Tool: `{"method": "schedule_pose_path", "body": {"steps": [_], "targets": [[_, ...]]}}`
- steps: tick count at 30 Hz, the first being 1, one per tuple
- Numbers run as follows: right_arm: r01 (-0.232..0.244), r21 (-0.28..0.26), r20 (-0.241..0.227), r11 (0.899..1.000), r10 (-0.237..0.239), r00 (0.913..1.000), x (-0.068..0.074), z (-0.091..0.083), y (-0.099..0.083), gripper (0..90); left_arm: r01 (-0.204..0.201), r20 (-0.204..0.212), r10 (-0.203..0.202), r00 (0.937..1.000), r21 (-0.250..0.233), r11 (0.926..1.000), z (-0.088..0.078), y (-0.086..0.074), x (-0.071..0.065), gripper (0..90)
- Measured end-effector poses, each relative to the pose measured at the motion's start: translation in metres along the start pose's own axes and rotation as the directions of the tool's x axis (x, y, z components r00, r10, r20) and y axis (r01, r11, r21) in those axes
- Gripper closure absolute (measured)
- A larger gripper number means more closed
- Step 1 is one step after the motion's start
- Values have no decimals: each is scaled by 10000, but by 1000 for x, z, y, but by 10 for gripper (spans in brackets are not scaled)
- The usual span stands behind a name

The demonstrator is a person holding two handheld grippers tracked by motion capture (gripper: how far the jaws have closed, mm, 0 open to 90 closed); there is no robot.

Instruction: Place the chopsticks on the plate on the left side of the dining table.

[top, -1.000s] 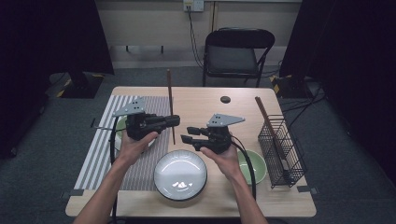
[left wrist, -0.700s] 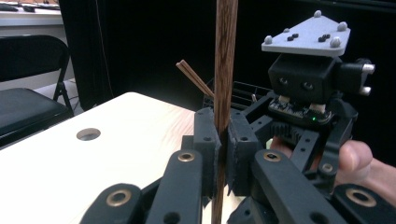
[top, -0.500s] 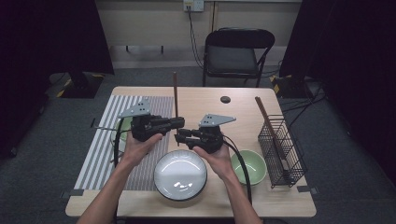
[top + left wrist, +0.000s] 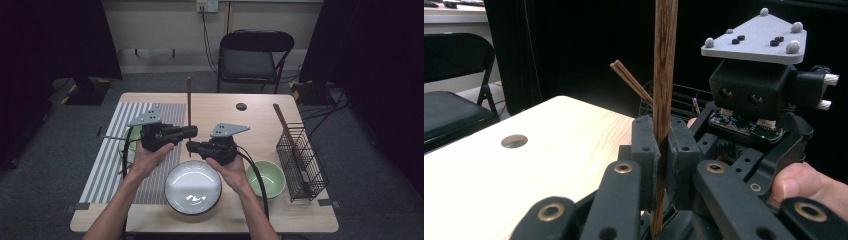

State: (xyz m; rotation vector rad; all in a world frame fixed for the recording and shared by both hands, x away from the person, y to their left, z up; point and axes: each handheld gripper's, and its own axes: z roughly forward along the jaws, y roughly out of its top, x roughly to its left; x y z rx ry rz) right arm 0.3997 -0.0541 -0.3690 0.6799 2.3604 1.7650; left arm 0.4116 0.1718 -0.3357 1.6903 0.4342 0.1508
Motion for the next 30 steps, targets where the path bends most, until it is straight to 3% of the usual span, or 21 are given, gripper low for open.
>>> {"method": "schedule_pose_path", "body": {"steps": [7,10,15,19,30], "targets": [[44,204,88,9998,-46,10000,0,0,-4,865,73,8,-73,10000,-206,9998,-2,3,1,807],[11,306,120,9995,-15,9999,-1,0,-7,865,-20,56,21,10000,-152,9999,-2,4,1,842],[-127,17,155,9999,127,9998,-2,-2,-7,794,32,78,-31,10000,-156,9999,1,4,-1,846],[-112,-98,62,9999,112,9999,-2,-1,-5,855,-27,173,29,9998,-105,9999,3,4,-1,846],[-17,-20,250,10000,18,9997,0,-4,-5,863,-22,22,22,10000,-100,9999,-2,4,3,817]]}}
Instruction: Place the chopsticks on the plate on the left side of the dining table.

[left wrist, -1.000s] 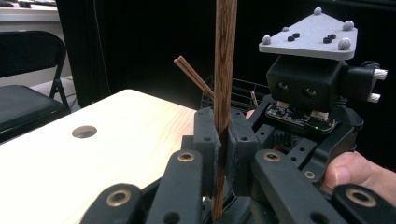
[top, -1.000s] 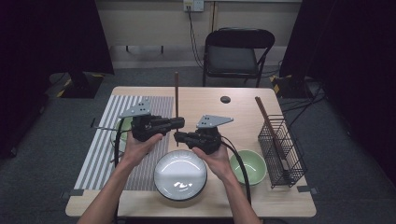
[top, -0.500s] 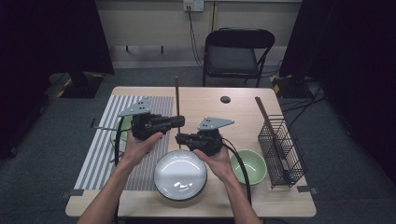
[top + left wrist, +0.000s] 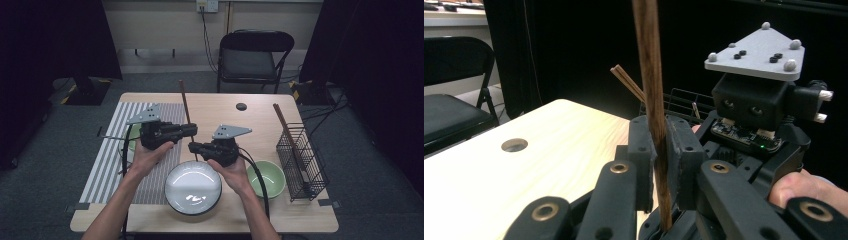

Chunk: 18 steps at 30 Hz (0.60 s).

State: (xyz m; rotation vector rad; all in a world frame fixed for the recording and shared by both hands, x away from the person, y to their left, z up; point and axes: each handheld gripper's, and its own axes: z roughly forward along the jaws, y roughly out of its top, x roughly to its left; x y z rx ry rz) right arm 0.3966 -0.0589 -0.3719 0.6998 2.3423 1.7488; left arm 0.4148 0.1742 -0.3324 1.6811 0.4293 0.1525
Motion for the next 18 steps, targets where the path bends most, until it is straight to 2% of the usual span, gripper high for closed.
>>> {"method": "schedule_pose_path", "body": {"steps": [12,16,17,18], "targets": [[100,145,219,9998,-103,9997,1,-9,2,862,129,-320,-127,9994,64,9999,-5,-4,6,733],[108,197,152,9997,-111,9998,2,-7,0,862,120,-333,-117,9994,77,9999,-5,-1,4,655],[107,191,123,9998,-109,9999,2,-7,0,862,159,-184,-160,9997,-49,9999,-5,1,4,629],[95,186,91,9998,-97,9999,3,-6,0,862,188,-207,-189,9996,-63,9998,-5,3,4,618]]}}
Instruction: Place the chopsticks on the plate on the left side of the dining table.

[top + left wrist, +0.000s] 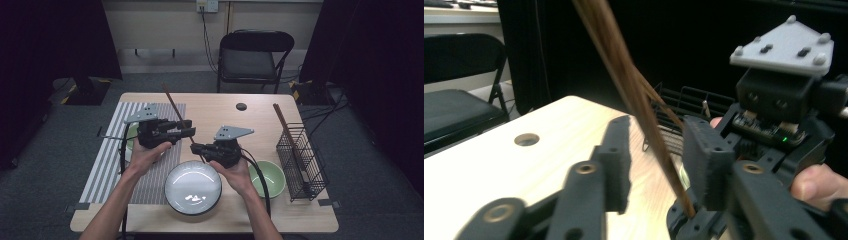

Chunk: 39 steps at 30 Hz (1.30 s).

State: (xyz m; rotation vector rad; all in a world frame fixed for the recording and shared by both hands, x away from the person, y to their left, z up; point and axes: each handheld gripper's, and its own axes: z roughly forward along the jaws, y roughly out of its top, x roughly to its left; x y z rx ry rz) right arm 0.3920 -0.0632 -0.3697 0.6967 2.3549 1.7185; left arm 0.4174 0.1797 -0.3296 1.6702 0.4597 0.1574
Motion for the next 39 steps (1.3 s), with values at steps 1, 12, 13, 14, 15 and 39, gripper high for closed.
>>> {"method": "schedule_pose_path", "body": {"steps": [1,12,13,14,15,39], "targets": [[28,51,13,10000,-28,10000,0,1,0,862,-139,-189,141,9997,113,9998,0,2,0,598],[9,-73,143,10000,-8,9999,1,-8,-2,862,-264,-905,293,9955,333,9991,-3,6,7,508],[7,-91,146,10000,-6,9999,1,-9,-2,862,-264,-905,293,9955,333,9991,-3,6,7,498],[22,-85,183,10000,-20,9998,1,-10,-1,862,-220,-913,251,9955,350,9991,-2,5,8,490],[59,-74,215,10000,-58,9998,1,-11,-1,862,-219,-951,254,9951,376,9991,-2,5,9,478],[198,383,318,9991,-210,9993,3,-23,-8,859,-128,-2162,200,9761,345,9993,-15,5,22,157]]}}
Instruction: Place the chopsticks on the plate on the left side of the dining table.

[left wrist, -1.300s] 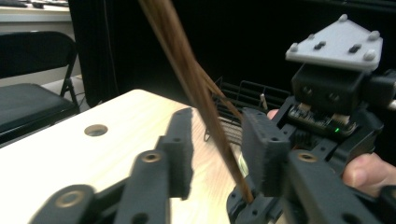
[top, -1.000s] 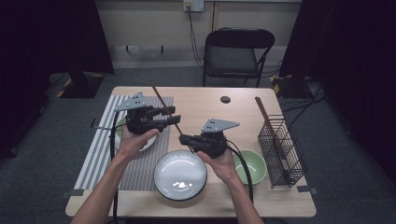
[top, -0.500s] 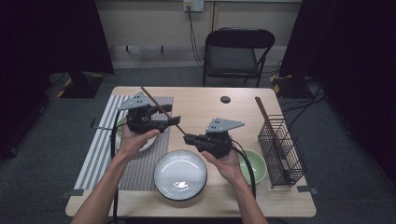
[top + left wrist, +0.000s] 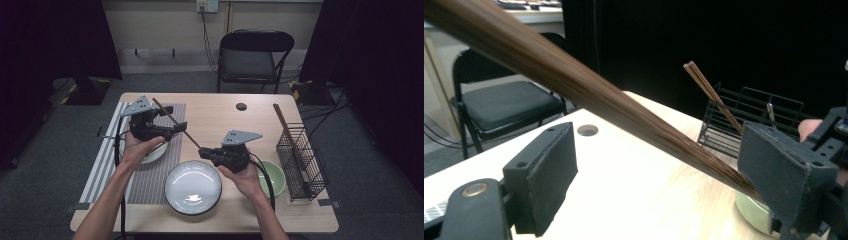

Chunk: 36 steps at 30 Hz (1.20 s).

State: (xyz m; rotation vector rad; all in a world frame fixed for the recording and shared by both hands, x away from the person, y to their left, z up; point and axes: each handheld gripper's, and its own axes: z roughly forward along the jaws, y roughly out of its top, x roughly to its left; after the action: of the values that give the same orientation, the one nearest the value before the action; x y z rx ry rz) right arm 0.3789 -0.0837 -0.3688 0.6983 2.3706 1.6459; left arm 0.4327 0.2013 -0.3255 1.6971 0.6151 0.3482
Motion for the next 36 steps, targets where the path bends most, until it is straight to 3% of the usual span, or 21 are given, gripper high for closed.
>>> {"method": "schedule_pose_path", "body": {"steps": [10,19,25,29,36], "targets": [[-60,-131,149,9999,62,9999,-1,-9,-3,858,-8,-103,11,9999,227,9997,1,1,7,156],[-170,-195,66,9997,171,9998,-5,-19,-8,858,287,-360,-285,9989,59,9996,-7,-1,13,161],[58,24,220,10000,-59,9997,-3,-21,0,858,369,-593,-364,9976,69,9993,-10,-5,21,159],[-19,-127,114,9999,21,9999,-6,-27,4,858,575,-656,-562,9963,177,9982,-10,-9,24,161],[-93,-68,93,9999,94,9999,-7,-32,1,857,511,-631,-485,9968,401,9979,-5,-16,25,163]]}}
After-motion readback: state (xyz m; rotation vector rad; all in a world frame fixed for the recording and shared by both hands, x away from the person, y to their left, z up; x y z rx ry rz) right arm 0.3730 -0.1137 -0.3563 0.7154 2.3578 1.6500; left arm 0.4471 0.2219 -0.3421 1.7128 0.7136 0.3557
